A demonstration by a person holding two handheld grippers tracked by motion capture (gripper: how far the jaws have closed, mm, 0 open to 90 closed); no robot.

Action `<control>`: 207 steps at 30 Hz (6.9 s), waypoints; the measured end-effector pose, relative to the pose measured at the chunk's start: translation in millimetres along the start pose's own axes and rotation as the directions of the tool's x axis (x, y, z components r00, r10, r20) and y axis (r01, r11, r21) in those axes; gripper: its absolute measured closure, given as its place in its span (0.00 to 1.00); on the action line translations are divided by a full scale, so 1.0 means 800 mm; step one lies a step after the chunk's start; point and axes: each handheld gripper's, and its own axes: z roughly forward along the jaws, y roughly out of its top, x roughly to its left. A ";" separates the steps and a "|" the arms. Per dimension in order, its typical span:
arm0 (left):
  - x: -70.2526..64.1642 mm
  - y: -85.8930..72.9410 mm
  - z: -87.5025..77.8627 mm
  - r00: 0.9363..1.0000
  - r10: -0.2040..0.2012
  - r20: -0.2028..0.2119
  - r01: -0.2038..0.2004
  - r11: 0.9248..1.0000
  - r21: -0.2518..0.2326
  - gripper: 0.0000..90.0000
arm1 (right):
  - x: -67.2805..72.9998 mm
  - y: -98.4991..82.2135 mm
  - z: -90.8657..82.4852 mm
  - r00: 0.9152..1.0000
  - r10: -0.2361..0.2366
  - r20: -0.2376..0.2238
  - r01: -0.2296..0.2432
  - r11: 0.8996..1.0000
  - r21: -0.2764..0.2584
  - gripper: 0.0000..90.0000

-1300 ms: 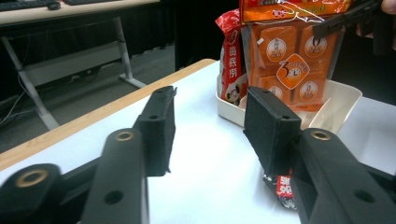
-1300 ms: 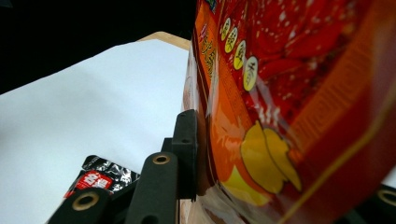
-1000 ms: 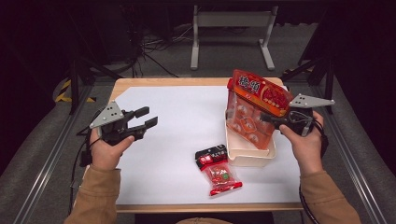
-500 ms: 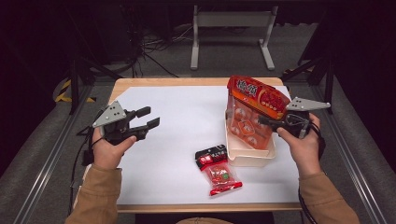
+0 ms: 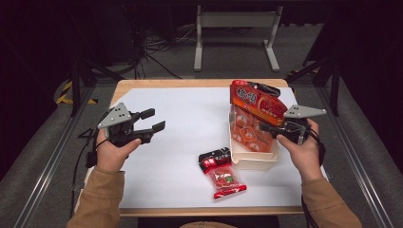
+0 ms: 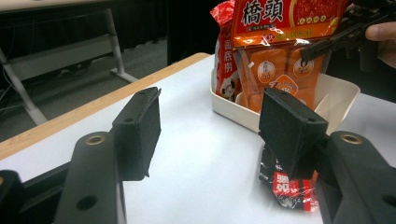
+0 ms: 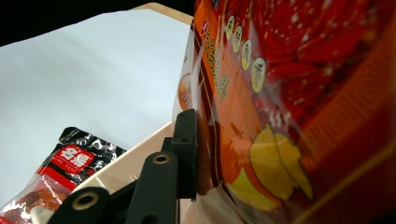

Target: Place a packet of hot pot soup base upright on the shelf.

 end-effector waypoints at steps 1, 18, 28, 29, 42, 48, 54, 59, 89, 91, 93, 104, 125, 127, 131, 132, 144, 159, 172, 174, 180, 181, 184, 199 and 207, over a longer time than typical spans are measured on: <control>0.000 0.000 0.002 1.000 0.001 0.004 -0.001 1.000 0.007 0.44 | 0.000 0.000 0.000 1.000 0.000 0.000 0.000 1.000 0.000 0.78; -0.002 -0.006 0.020 1.000 -0.016 0.027 0.014 0.998 0.060 0.36 | -0.009 -0.013 -0.006 0.997 0.071 -0.009 -0.071 0.997 -0.025 0.71; -0.005 -0.009 0.030 0.999 -0.012 0.046 0.008 0.996 0.085 0.34 | -0.006 -0.013 -0.018 0.996 0.092 0.006 -0.092 0.994 -0.062 0.39; -0.005 -0.009 0.030 0.999 -0.013 0.051 0.008 0.996 0.091 0.34 | -0.007 -0.013 -0.020 0.996 0.093 0.011 -0.092 0.994 -0.065 0.38; -0.012 -0.009 0.048 0.996 -0.012 0.093 0.001 0.993 0.118 0.34 | -0.009 -0.025 -0.061 0.995 0.084 0.049 -0.080 0.993 -0.088 0.30; -0.018 -0.012 0.058 0.993 -0.018 0.113 0.001 0.989 0.146 0.33 | -0.014 -0.034 -0.080 0.996 0.073 0.050 -0.068 0.994 -0.085 0.33; -0.022 -0.015 0.065 0.992 -0.016 0.126 -0.006 0.986 0.169 0.33 | -0.019 -0.038 -0.087 0.997 0.053 0.057 -0.050 0.997 -0.061 0.35; -0.030 -0.022 0.081 0.989 -0.020 0.149 -0.011 0.980 0.200 0.33 | -0.021 -0.045 -0.088 0.997 0.057 0.048 -0.056 0.998 -0.038 0.35; -0.051 -0.074 0.146 0.973 -0.109 0.204 0.042 0.952 0.305 0.41 | -0.041 -0.066 -0.079 0.991 0.050 0.121 -0.048 0.999 -0.018 0.34; -0.053 -0.078 0.150 0.969 -0.130 0.210 0.058 0.946 0.317 0.42 | -0.042 -0.067 -0.078 0.992 0.049 0.119 -0.047 0.999 -0.017 0.34; -0.054 -0.082 0.154 0.969 -0.125 0.212 0.048 0.941 0.335 0.42 | -0.043 -0.069 -0.076 0.991 0.054 0.124 -0.052 0.999 -0.017 0.33; -0.062 -0.095 0.168 0.958 -0.160 0.237 0.061 0.925 0.376 0.42 | -0.046 -0.074 -0.072 0.990 0.053 0.130 -0.053 0.999 -0.002 0.32; -0.071 -0.111 0.182 0.940 -0.201 0.276 0.045 0.874 0.483 0.39 | -0.046 -0.076 -0.064 0.992 0.064 0.111 -0.066 0.998 0.017 0.31; -0.072 -0.111 0.182 0.936 -0.208 0.284 0.049 0.876 0.480 0.40 | -0.046 -0.077 -0.064 0.992 0.065 0.111 -0.067 0.998 0.017 0.31; -0.072 -0.111 0.182 0.931 -0.214 0.296 0.049 0.876 0.480 0.43 | -0.046 -0.077 -0.063 0.992 0.066 0.108 -0.068 0.998 0.017 0.31; -0.072 -0.111 0.182 0.931 -0.214 0.296 0.049 0.876 0.480 0.44 | -0.046 -0.077 -0.063 0.992 0.066 0.108 -0.068 0.998 0.017 0.31; -0.074 -0.114 0.190 0.910 -0.279 0.308 0.103 0.870 0.482 0.60 | -0.046 -0.077 -0.062 0.993 0.068 0.098 -0.070 0.997 0.014 0.31; -0.070 -0.122 0.190 0.927 -0.314 0.203 0.186 0.859 0.478 0.88 | -0.045 -0.076 -0.061 0.995 0.061 0.082 -0.062 0.998 0.010 0.31; -0.072 -0.113 0.183 0.938 -0.277 0.208 0.152 0.868 0.472 0.98 | -0.045 -0.077 -0.060 0.995 0.061 0.080 -0.063 0.998 0.011 0.31; -0.072 -0.110 0.181 0.937 -0.281 0.209 0.154 0.866 0.476 0.99 | -0.045 -0.077 -0.061 0.995 0.062 0.079 -0.063 0.998 0.011 0.31; -0.073 -0.096 0.170 0.934 -0.272 0.230 0.141 0.876 0.462 0.99 | -0.045 -0.076 -0.062 0.994 0.066 0.083 -0.067 0.998 0.005 0.31; -0.073 -0.096 0.170 0.934 -0.272 0.230 0.141 0.876 0.462 0.99 | -0.046 -0.076 -0.063 0.994 0.068 0.082 -0.069 0.998 0.006 0.31; -0.073 -0.087 0.164 0.937 -0.250 0.244 0.115 0.880 0.461 1.00 | -0.046 -0.076 -0.063 0.994 0.069 0.082 -0.070 0.998 0.004 0.31; -0.073 -0.039 0.119 0.933 -0.167 0.319 0.053 0.940 0.336 1.00 | -0.047 -0.077 -0.063 0.994 0.074 0.080 -0.075 0.997 0.004 0.31; -0.084 -0.013 0.094 0.937 -0.064 0.344 -0.035 0.961 0.275 1.00 | -0.047 -0.077 -0.063 0.994 0.078 0.075 -0.078 0.997 0.000 0.31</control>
